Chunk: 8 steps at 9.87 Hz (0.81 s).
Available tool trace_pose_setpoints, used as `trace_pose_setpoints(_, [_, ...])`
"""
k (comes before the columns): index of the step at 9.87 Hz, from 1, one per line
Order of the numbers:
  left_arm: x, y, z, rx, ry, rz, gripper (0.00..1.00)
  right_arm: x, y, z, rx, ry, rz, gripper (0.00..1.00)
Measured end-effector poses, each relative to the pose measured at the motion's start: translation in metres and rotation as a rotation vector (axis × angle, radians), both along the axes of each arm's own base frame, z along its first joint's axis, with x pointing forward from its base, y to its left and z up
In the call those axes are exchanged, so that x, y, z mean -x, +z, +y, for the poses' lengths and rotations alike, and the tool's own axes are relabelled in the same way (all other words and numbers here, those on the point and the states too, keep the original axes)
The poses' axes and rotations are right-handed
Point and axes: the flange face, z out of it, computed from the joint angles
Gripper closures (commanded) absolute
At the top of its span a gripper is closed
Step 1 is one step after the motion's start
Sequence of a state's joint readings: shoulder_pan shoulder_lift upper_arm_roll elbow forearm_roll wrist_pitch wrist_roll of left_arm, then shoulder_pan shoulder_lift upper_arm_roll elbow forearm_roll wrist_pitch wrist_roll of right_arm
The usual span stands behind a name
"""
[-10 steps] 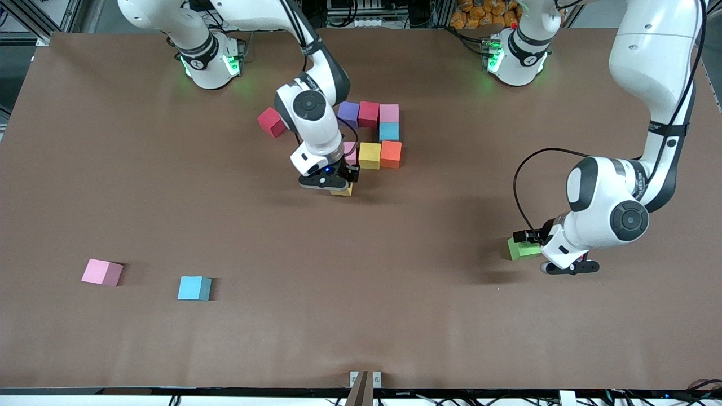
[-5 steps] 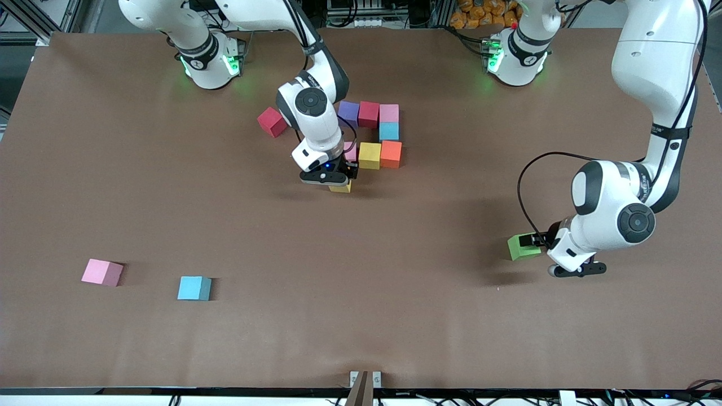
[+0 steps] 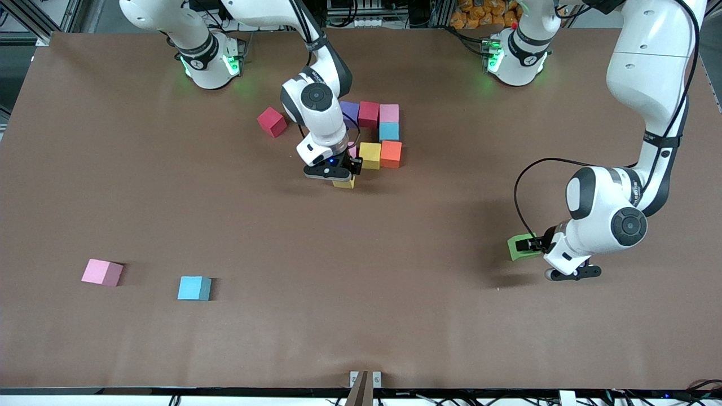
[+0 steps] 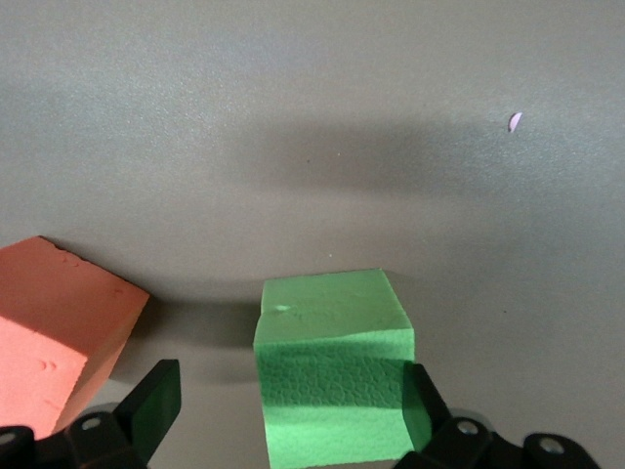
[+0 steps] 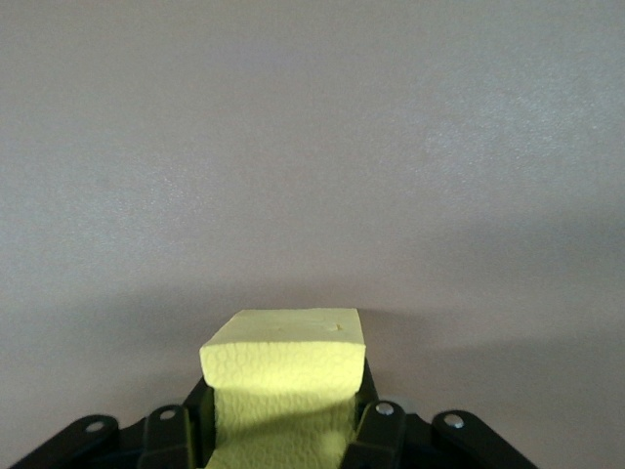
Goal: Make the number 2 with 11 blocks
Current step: 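Lower the yellow cube onto the stack while the left gripper holds green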
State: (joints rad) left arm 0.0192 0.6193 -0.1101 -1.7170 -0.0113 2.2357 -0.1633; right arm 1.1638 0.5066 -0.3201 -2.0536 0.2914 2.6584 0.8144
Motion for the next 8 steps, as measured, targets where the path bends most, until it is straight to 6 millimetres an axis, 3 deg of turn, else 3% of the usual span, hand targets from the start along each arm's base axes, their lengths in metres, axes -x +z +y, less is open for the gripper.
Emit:
trace_pose_setpoints(6, [0.001, 0.001, -0.017, -0.001, 0.016, 0.001, 0.0, 0.005, -0.002, -0.001, -0.008, 0.007, -0.026, 0.87])
trace_pose_setpoints(8, [0.001, -0.006, -0.019, -0.001, 0.014, 0.006, 0.13, 0.007, -0.003, -0.001, -0.008, 0.012, -0.032, 0.87])
